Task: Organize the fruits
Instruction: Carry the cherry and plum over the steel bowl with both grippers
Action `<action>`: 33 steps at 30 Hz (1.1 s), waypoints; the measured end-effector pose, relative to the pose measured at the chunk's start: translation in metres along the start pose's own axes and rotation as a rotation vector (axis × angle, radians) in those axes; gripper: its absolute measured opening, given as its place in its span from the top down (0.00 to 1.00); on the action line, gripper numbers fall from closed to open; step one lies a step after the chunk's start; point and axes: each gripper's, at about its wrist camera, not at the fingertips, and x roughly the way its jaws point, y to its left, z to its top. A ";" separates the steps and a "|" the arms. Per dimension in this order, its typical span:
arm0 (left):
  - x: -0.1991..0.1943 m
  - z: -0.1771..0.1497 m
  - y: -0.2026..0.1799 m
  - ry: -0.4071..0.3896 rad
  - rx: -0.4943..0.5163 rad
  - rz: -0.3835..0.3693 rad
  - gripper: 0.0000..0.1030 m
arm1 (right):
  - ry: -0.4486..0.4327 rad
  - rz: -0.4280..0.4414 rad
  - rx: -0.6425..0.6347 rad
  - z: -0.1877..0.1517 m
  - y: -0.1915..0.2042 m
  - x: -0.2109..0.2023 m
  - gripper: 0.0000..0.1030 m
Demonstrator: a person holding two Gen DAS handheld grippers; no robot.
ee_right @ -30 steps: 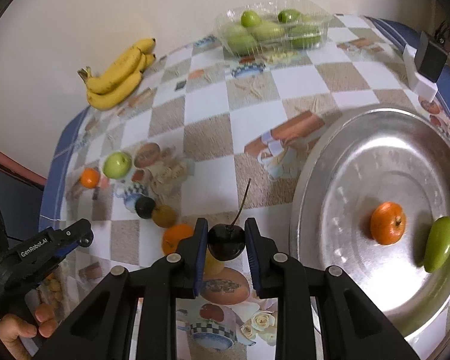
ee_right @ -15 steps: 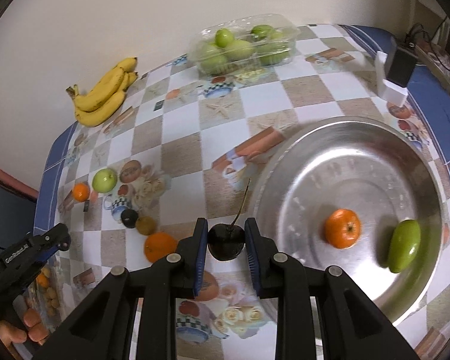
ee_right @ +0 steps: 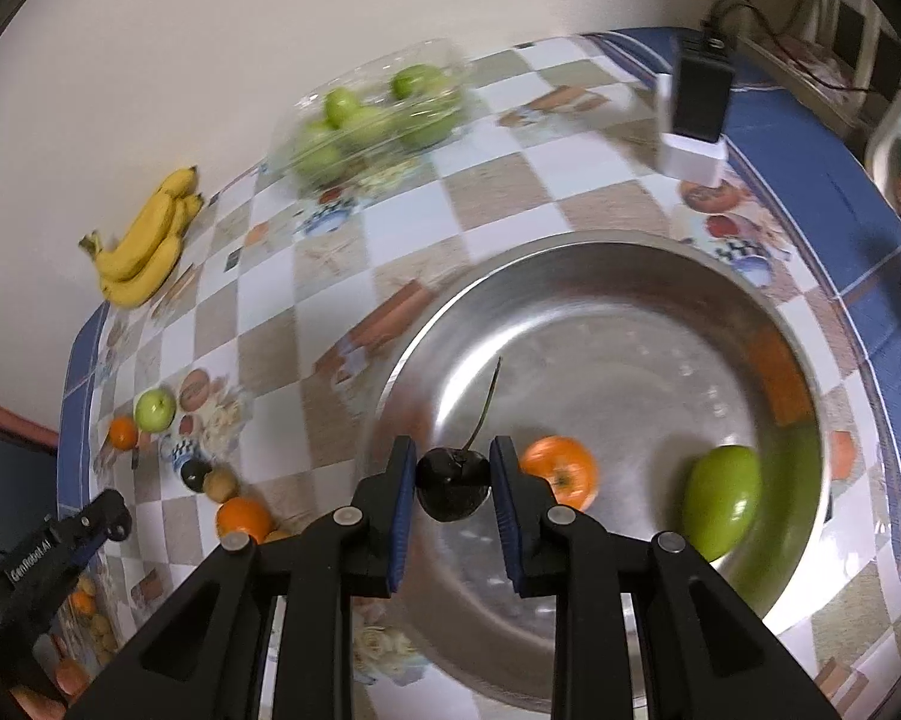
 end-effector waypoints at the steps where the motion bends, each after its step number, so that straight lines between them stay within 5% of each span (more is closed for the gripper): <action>1: 0.001 -0.001 -0.004 0.002 0.006 -0.002 0.70 | -0.001 0.000 0.007 0.001 -0.004 -0.001 0.75; 20: 0.019 -0.050 -0.122 0.068 0.258 -0.081 0.70 | -0.024 -0.034 0.160 0.012 -0.077 -0.013 0.75; 33: 0.039 -0.080 -0.167 0.128 0.396 -0.121 0.70 | -0.021 -0.035 0.168 0.012 -0.084 -0.012 0.75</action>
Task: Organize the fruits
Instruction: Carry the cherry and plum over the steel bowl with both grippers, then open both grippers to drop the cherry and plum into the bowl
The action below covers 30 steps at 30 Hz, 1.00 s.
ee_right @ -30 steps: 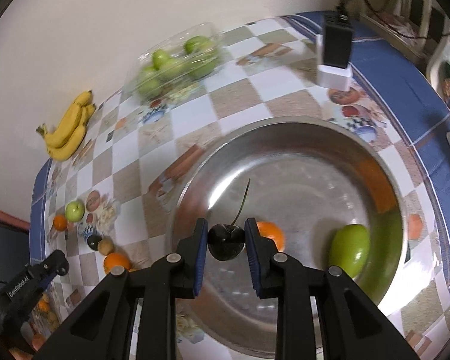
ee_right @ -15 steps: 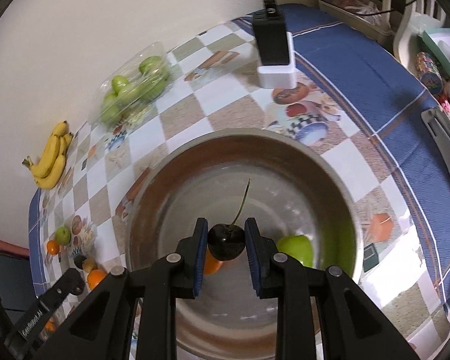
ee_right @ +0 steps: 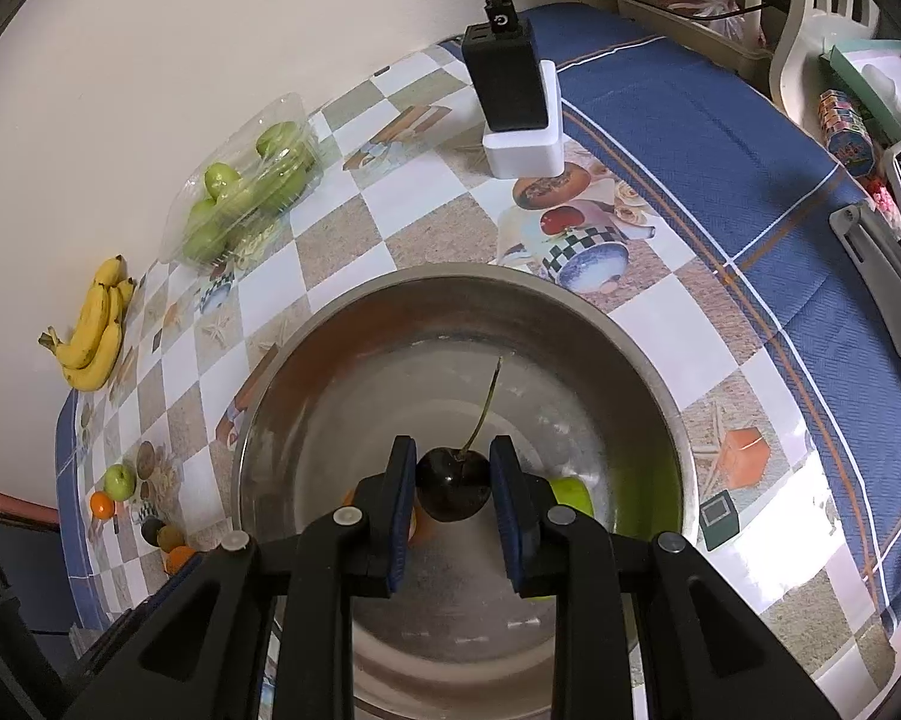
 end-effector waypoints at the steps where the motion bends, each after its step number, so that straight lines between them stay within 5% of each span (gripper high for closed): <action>1: 0.002 -0.001 -0.002 0.006 0.007 0.001 0.69 | 0.001 0.002 -0.003 0.000 0.000 0.001 0.75; 27: 0.027 -0.010 -0.019 0.074 0.064 0.011 0.68 | 0.052 -0.012 -0.035 -0.006 0.006 0.019 0.74; 30: 0.027 -0.009 -0.019 0.075 0.064 0.009 0.58 | 0.051 -0.011 -0.035 -0.007 0.006 0.019 0.74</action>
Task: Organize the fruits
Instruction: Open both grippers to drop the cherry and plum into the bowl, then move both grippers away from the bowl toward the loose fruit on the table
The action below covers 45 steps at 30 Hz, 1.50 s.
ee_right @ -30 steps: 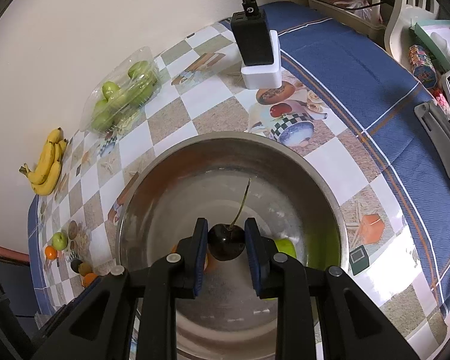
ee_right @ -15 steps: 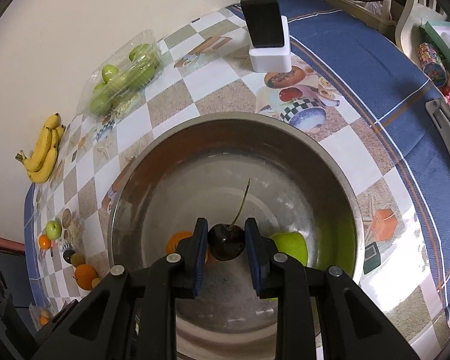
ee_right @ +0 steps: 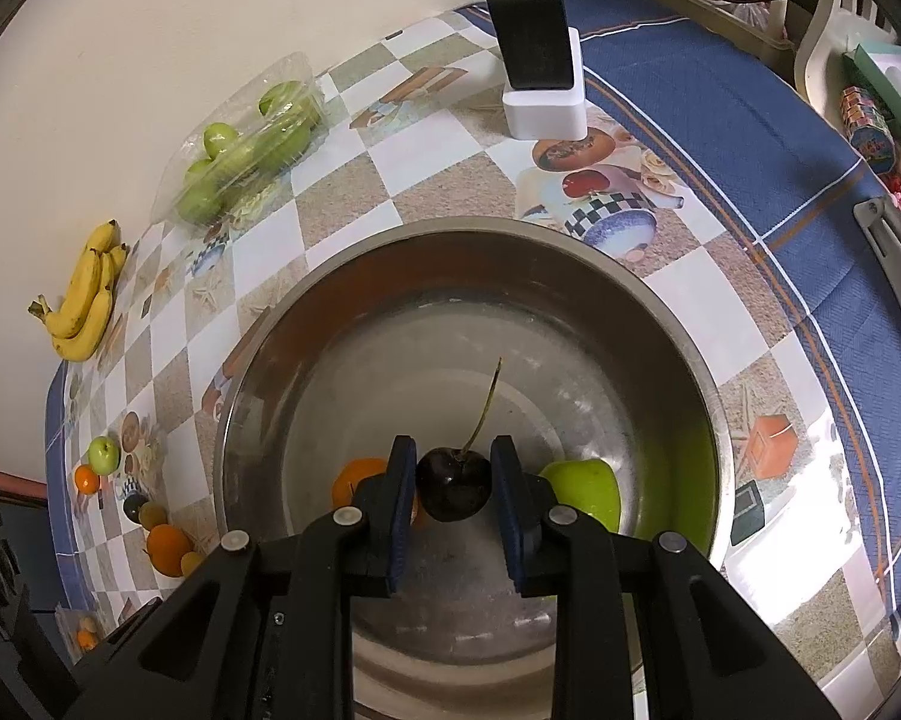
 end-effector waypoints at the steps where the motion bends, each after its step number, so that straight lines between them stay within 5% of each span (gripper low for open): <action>1: -0.001 0.000 0.000 -0.001 -0.002 -0.003 0.51 | 0.000 0.000 0.000 0.000 0.000 0.000 0.74; 13: -0.012 0.004 0.004 -0.029 -0.017 -0.010 0.49 | -0.031 0.016 0.006 0.003 0.003 -0.013 0.73; 16: -0.015 0.005 0.008 -0.036 -0.031 -0.002 0.47 | -0.038 0.021 0.002 0.003 0.005 -0.016 0.60; 21: -0.019 0.006 0.016 -0.041 -0.056 0.022 0.46 | -0.032 0.017 -0.004 0.003 0.005 -0.014 0.59; 32: -0.015 0.004 0.055 -0.013 -0.186 0.157 0.20 | -0.012 -0.033 -0.016 0.003 0.005 -0.006 0.38; 45: -0.035 0.004 0.093 -0.099 -0.306 0.270 0.00 | -0.023 -0.065 -0.071 -0.001 0.017 -0.008 0.30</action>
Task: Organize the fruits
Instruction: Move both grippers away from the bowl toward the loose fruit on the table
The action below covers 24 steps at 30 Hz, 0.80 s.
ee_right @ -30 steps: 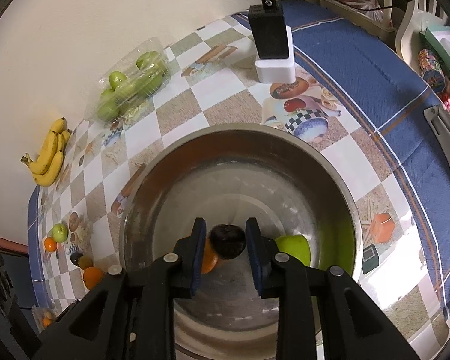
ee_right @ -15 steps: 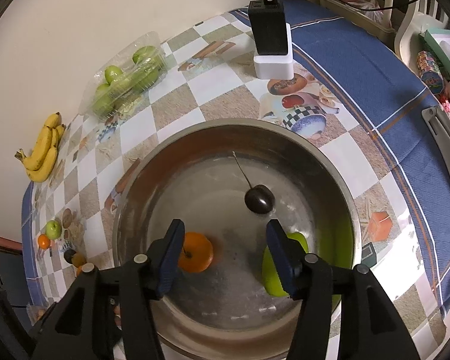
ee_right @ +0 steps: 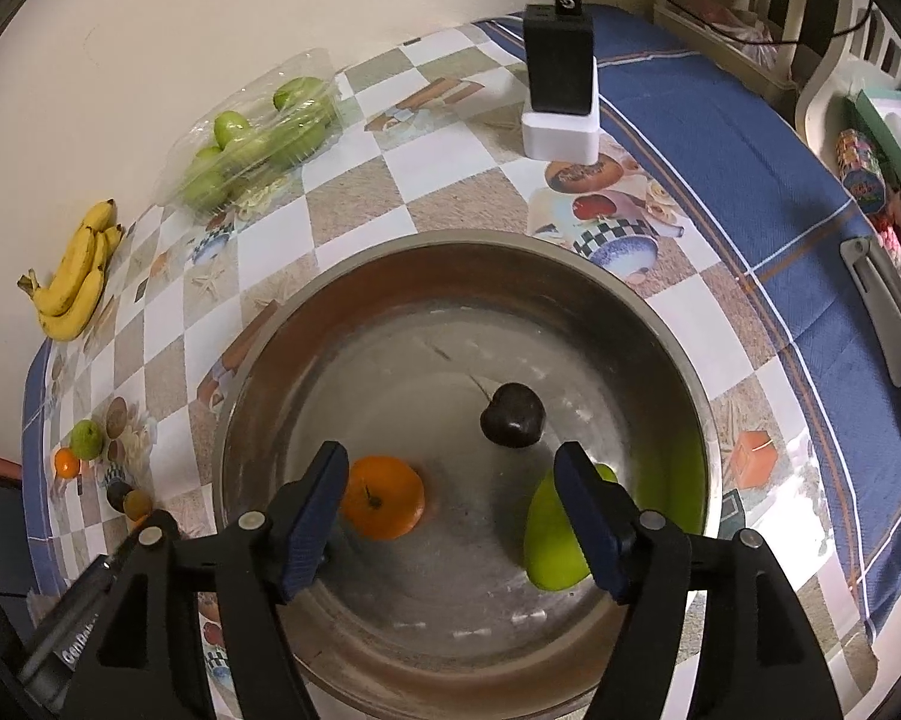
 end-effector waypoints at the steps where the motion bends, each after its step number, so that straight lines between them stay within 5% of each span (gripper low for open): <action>1: -0.002 0.001 0.002 -0.011 0.000 0.008 0.00 | -0.003 0.000 -0.006 0.000 0.002 -0.001 0.30; 6: -0.007 0.006 0.010 -0.036 0.001 0.033 0.00 | -0.019 -0.005 -0.037 -0.001 0.009 -0.005 0.17; 12: -0.013 0.010 0.020 -0.064 0.000 0.047 0.00 | -0.024 -0.008 -0.078 -0.004 0.017 -0.004 0.16; 15: -0.016 0.011 0.023 -0.073 0.011 0.050 0.00 | -0.025 -0.002 -0.097 -0.006 0.022 -0.002 0.04; 24: -0.022 0.015 0.036 -0.100 0.032 0.062 0.00 | -0.002 0.004 -0.133 -0.012 0.036 0.002 0.03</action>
